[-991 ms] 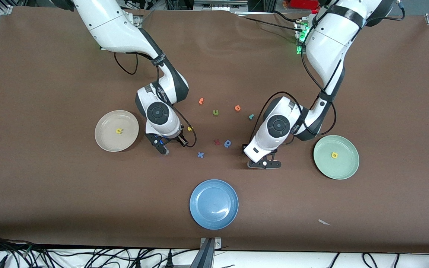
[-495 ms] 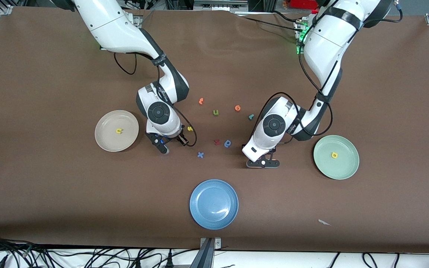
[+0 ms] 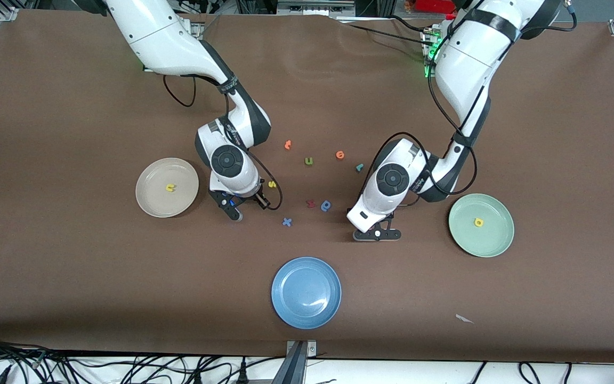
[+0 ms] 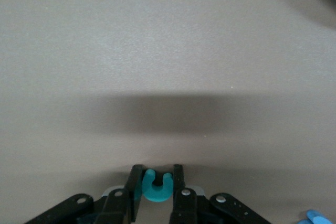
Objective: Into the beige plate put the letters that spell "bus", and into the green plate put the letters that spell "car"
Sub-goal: 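Place p on beige plate with the right gripper while the left gripper places c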
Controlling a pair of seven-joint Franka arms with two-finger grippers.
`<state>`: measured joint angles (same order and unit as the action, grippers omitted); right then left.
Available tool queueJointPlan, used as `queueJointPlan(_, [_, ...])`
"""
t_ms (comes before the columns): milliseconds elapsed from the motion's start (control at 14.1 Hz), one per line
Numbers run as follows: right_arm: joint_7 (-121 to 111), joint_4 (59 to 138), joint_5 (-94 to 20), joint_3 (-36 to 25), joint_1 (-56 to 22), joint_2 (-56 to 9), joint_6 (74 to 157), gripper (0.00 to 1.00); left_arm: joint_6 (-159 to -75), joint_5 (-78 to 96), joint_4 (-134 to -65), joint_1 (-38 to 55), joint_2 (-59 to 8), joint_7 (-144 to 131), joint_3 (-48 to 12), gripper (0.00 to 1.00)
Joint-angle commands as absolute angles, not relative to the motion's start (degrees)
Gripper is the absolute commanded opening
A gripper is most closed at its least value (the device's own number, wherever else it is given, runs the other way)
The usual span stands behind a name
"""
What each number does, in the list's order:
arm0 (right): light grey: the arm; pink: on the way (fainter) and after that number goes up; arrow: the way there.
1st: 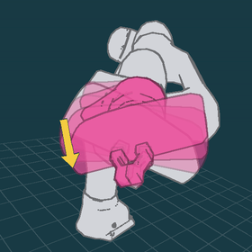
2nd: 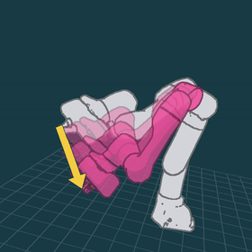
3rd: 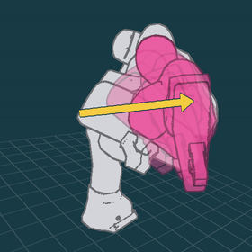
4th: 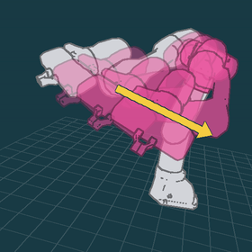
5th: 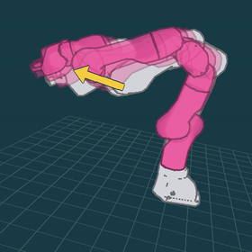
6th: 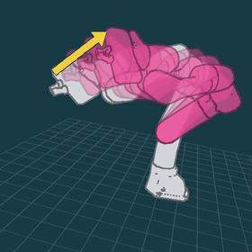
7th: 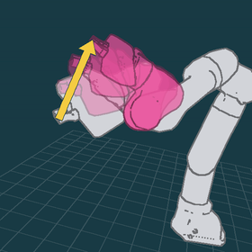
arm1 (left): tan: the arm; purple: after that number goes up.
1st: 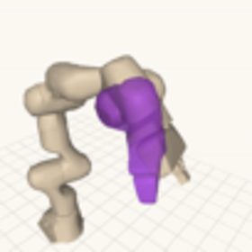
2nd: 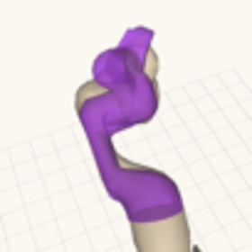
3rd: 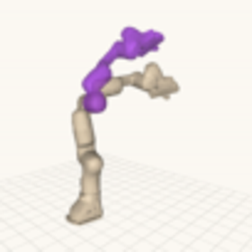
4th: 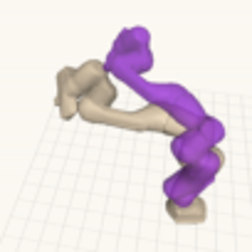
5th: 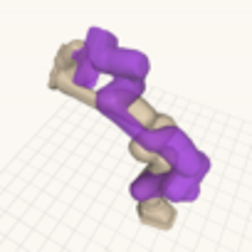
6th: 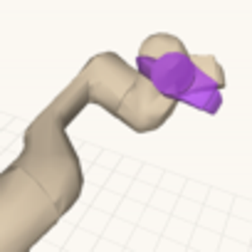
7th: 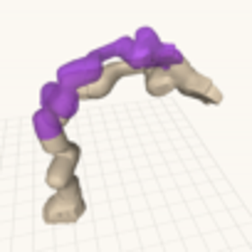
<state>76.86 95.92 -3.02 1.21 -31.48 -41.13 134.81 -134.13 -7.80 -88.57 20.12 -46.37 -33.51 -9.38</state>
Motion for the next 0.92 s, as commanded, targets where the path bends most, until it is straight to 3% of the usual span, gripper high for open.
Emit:
queueJointPlan(0, [72.36,96.68,-2.99,-0.78,-31.2,-37.19,130.81,0.05,-127.11,-9.05,-87.27,16.72,-43.7,-27.63,-8.88,0.11])
queueJointPlan(212, [62.61,98.95,-3.16,-5.43,-31.2,-32.45,123.5,0.05,-118.77,-9.05,-87.89,10.83,-40.09,-15.51,-8.96,0.09])
queueJointPlan(425, [51.19,108.51,-3.51,-10.7,-31.11,-25.95,125.15,0.05,-116.19,-9.14,-90.25,5.11,-36.92,-4.6,-8.88,0.09])
queueJointPlan(637, [41.51,116.69,-3.52,-15.63,-31.11,-22.94,128.75,0.05,-117.15,-13.69,-93.68,0.81,-35.95,0.43,-9.14,0.07])
queueJointPlan(849, [37.97,122.15,-3.96,-17.05,-31.11,-22.59,132.27,0.05,-126.88,-14.68,-101.14,-2.1,-33.85,0.7,-9.58,0.07])
